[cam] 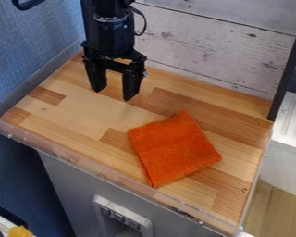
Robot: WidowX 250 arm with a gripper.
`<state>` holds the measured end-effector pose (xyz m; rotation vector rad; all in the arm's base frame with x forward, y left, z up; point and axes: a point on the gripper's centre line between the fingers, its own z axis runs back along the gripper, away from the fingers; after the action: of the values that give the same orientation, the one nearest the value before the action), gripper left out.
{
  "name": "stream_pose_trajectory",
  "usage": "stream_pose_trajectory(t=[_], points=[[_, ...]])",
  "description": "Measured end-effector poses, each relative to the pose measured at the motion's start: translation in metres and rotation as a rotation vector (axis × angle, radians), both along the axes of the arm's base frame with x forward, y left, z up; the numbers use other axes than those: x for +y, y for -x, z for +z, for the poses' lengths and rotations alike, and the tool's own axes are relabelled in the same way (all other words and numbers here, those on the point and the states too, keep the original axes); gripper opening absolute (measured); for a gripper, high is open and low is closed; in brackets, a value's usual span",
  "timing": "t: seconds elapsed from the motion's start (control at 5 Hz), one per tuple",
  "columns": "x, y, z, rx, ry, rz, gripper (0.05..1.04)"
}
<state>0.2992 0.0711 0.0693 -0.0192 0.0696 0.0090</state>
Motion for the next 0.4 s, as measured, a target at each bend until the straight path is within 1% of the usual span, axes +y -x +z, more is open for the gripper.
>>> stream_pose_trajectory(t=[0.2,0.4], points=[[-0.01,0.002,-0.004,0.009,0.003,-0.065,1.0],[-0.029,0.008,-0.011,0.004,0.004,-0.167,1.0]])
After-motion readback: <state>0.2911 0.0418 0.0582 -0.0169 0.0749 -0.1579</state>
